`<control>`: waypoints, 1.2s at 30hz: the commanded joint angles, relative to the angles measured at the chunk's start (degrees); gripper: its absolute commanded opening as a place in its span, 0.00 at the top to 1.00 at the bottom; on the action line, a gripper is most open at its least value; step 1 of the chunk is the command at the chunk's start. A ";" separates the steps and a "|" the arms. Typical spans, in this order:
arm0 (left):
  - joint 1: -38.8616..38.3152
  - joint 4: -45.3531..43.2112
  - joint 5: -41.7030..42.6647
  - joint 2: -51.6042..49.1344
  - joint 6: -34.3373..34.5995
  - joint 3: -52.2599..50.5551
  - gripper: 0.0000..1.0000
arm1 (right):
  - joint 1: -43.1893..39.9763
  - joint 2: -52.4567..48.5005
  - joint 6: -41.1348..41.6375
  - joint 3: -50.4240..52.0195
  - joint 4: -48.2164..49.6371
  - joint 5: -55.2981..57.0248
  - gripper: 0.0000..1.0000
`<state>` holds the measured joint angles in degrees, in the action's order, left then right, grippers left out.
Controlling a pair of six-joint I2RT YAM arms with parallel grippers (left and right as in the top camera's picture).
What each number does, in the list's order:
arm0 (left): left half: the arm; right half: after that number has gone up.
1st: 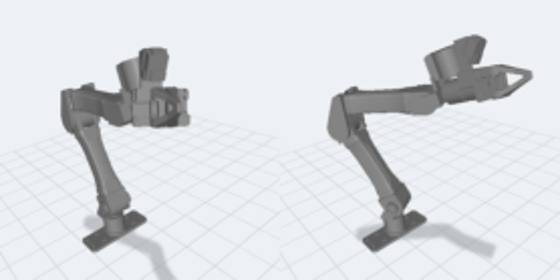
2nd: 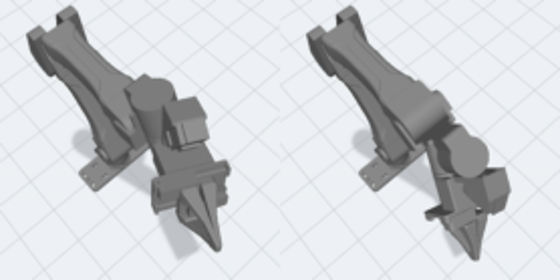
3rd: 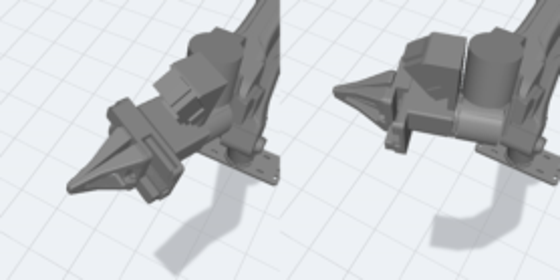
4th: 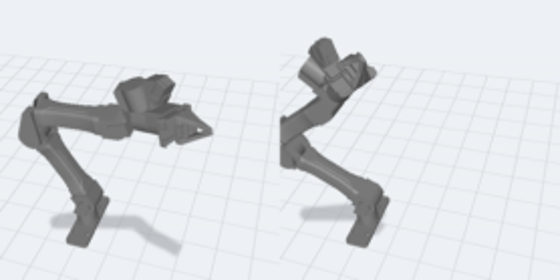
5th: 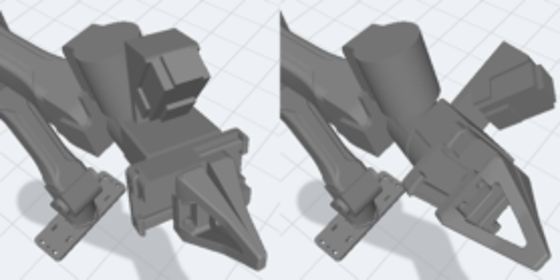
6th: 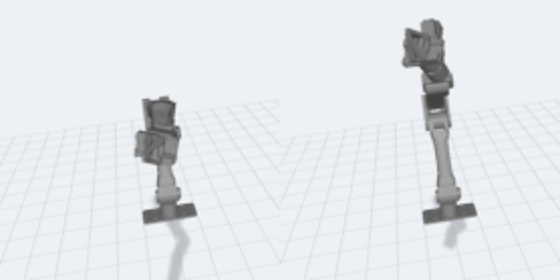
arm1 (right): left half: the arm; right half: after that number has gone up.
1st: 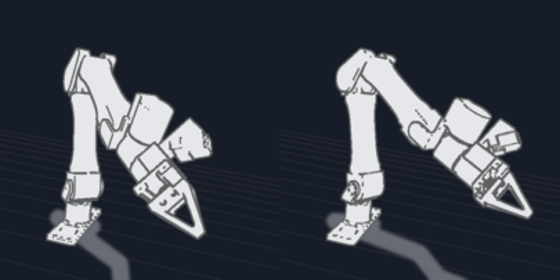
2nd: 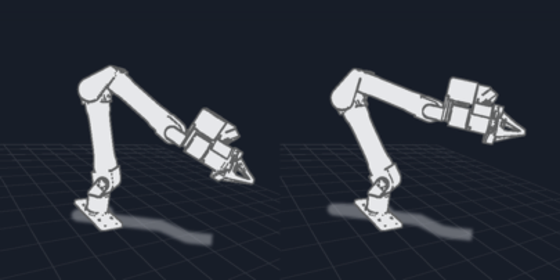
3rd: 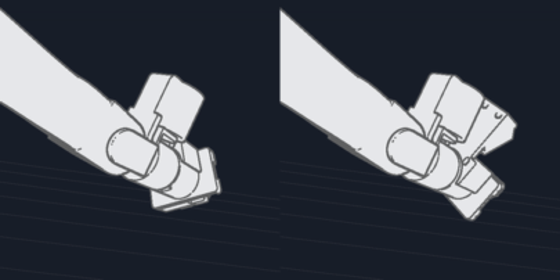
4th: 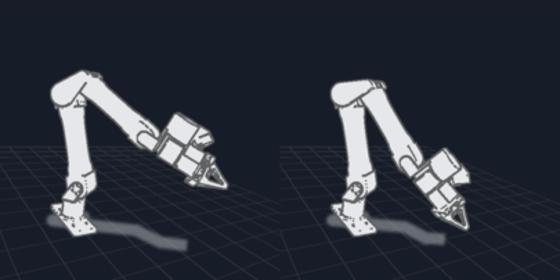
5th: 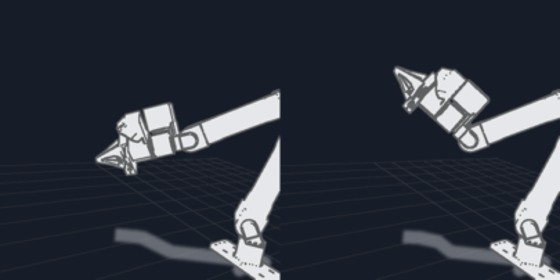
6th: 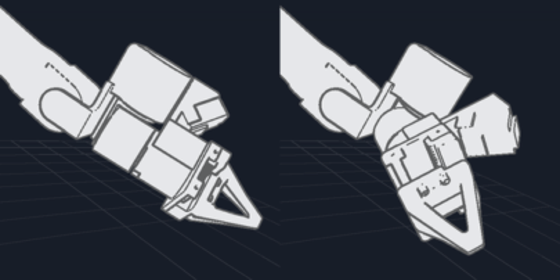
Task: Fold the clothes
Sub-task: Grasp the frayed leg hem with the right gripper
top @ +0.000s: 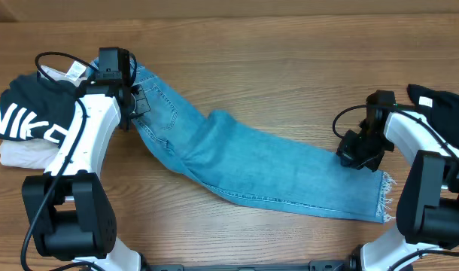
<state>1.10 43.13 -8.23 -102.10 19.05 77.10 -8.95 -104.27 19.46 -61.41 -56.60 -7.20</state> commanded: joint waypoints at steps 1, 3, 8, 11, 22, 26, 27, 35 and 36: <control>-0.37 0.11 -0.79 1.95 -1.31 1.88 0.83 | 0.04 0.44 0.28 -2.51 -3.34 3.54 0.89; -0.37 0.20 -0.79 1.95 -1.38 1.88 0.83 | -1.70 0.46 1.79 -4.57 -6.88 7.15 0.55; -0.37 -0.33 -1.20 1.95 -3.67 1.88 0.77 | -8.76 0.66 -2.75 -5.18 -7.23 1.09 0.27; -0.37 -0.33 -1.20 1.95 -3.67 1.88 0.76 | -9.99 0.66 -2.73 -3.17 -5.44 1.09 0.23; -0.37 -0.52 -1.20 1.95 -3.67 1.88 0.74 | -7.72 1.42 -0.44 1.86 -0.70 -2.54 0.96; -0.37 -0.52 -1.22 1.95 -3.69 1.88 0.73 | -7.69 7.52 -1.70 -5.84 -9.33 -2.54 0.96; -0.37 -0.52 -1.20 1.95 -3.67 1.88 0.73 | -7.69 9.77 -1.88 -7.98 -11.50 -2.58 0.96; -0.37 -0.13 -1.20 1.95 -4.37 1.97 0.74 | -7.72 19.10 -6.21 -12.31 -7.45 -15.37 0.96; -0.37 0.33 -1.20 1.95 -4.59 2.16 0.75 | -7.72 19.10 -10.12 -12.31 -5.81 -19.41 0.96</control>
<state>1.10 42.89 -8.84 -102.10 16.16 77.30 -16.78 -86.17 15.49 -72.55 -65.21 -17.26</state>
